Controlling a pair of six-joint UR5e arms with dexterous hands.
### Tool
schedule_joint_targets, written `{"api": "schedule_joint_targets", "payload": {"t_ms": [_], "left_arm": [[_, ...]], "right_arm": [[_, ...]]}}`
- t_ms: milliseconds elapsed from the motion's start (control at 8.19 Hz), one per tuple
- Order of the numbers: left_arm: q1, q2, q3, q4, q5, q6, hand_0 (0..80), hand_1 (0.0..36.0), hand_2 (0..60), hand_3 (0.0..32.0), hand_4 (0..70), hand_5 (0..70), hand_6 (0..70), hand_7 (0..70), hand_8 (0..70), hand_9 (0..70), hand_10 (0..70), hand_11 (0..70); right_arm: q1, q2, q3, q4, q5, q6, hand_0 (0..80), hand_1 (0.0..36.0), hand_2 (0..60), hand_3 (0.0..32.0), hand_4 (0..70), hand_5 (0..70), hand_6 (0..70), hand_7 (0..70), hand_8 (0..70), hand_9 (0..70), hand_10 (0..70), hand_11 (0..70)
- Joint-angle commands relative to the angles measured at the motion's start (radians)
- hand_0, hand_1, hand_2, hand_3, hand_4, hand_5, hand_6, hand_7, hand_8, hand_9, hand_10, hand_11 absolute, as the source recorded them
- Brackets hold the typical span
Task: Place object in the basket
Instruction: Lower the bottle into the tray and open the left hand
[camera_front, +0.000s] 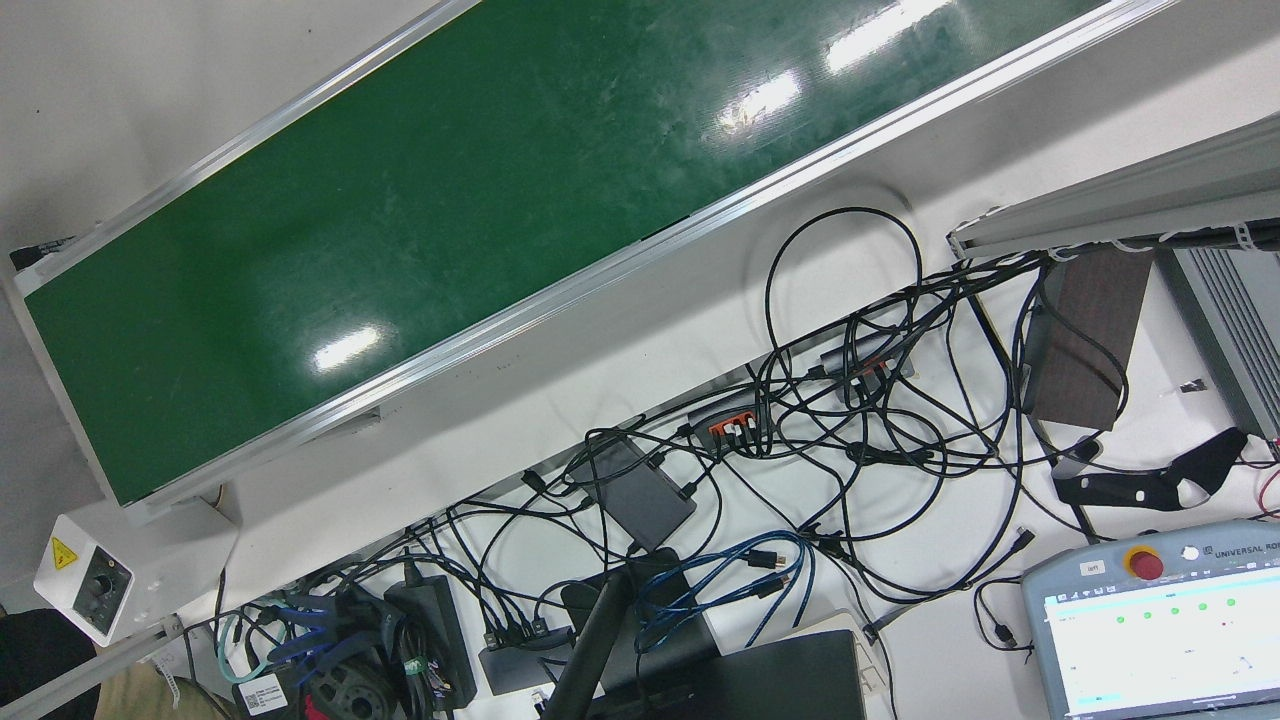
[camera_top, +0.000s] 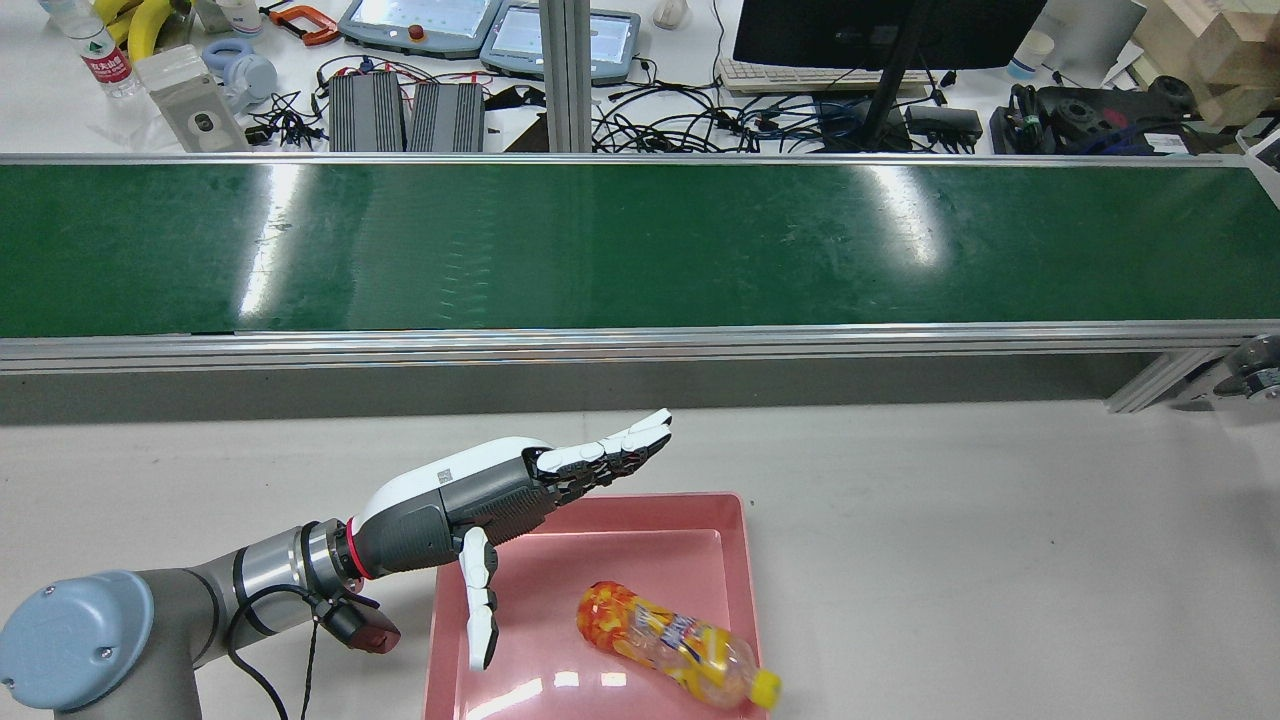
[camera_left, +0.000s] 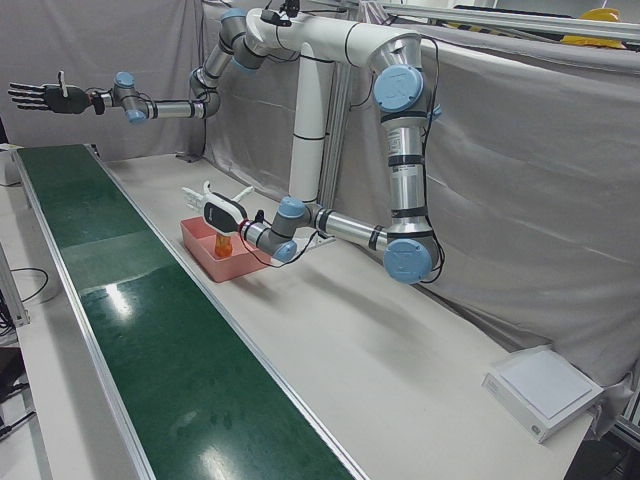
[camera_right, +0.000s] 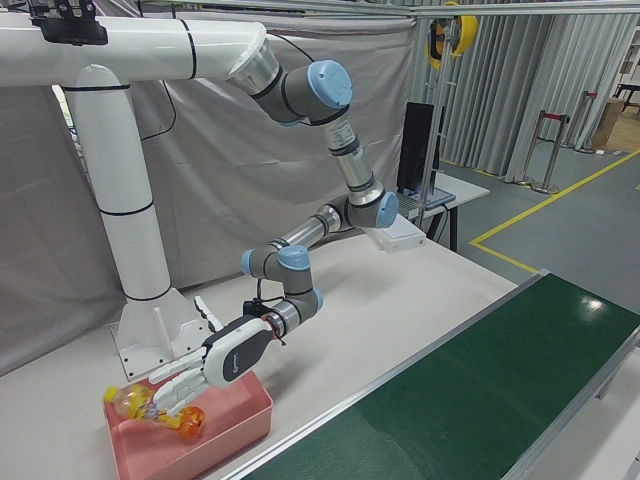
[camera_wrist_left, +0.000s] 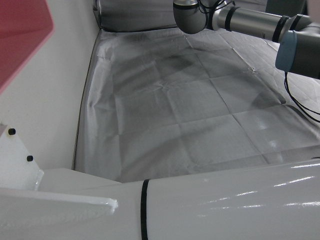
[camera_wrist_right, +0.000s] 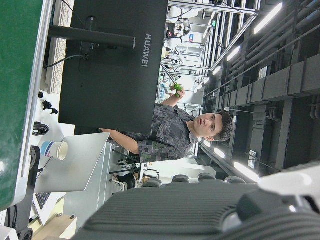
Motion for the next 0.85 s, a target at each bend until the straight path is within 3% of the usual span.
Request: {"api": "schedule_joint_targets", "payload": {"t_ms": [0,733], "left_arm": [[0.004,0.001,-0.014,0.001,0.001,-0.001,52.8,2.3,0.0,0.0,12.4,0.0,0.0,0.1,1.6,3.5,0.6,1.9],[-0.009,-0.001,-0.014,0.032,0.003,-0.004,52.0,2.8,0.0,0.0,13.5,0.0,0.0,0.0,1.6,4.2,0.9,2.3]], "right_arm": [[0.000,0.001,0.000,0.000,0.000,0.000,0.0,0.0,0.0,0.0,0.0,0.0,0.0,0.0,0.0,0.0,0.0,0.0],[0.000,0.001,0.000,0.000,0.000,0.000,0.0,0.0,0.0,0.0,0.0,0.0,0.0,0.0,0.0,0.0,0.0,0.0]]}}
